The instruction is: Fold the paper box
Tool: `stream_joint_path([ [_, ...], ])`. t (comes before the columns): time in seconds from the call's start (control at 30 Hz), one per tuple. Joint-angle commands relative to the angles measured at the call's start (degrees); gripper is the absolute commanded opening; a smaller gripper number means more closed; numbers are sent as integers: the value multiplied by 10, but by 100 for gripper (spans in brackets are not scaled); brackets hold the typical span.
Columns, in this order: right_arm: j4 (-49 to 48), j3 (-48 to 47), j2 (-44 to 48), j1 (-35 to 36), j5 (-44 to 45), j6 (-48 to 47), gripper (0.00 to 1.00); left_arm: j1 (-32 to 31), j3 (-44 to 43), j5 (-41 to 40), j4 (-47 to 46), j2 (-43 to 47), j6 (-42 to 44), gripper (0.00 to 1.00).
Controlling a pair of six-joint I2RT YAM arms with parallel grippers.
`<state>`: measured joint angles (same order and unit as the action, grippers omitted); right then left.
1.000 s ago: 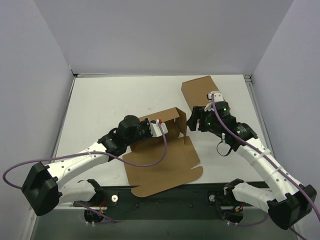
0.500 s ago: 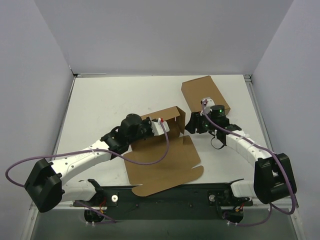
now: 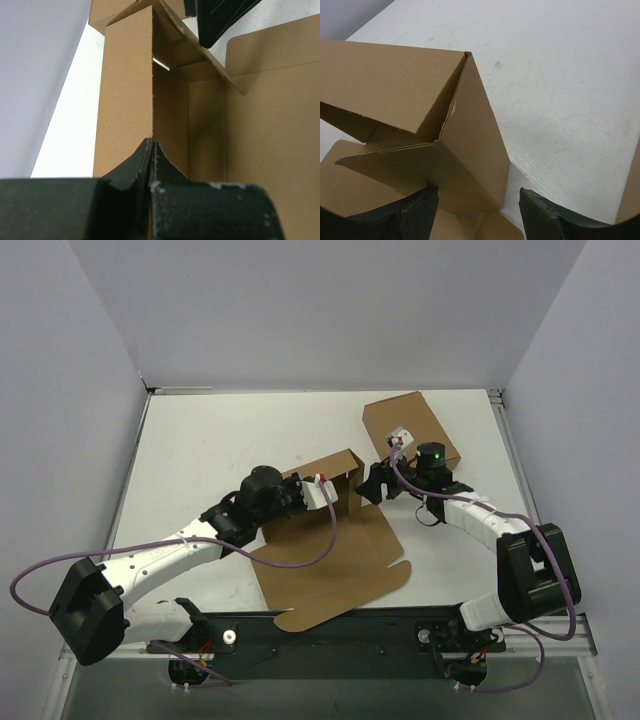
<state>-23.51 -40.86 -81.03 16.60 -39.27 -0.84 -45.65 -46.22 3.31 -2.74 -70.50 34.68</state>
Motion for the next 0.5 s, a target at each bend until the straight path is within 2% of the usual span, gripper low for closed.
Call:
stream_joint_path([
  [0.0, -88, -31, -30, 5, -66, -51, 66, 4, -12, 19, 27, 6, -13, 0],
  [0.13, -136, -41, -67, 4, -80, -59, 67, 8, -15, 25, 46, 7, -14, 0],
  [0.27, -224, -38, -91, 3, -90, -75, 70, 12, -16, 29, 49, 7, -14, 0],
  [0.43, -213, -73, -121, 1, -146, -142, 72, 19, -19, 35, 51, 5, -18, 0],
  [0.47, -204, -77, -123, 2, -175, -164, 75, 20, -20, 36, 52, 5, -18, 0],
])
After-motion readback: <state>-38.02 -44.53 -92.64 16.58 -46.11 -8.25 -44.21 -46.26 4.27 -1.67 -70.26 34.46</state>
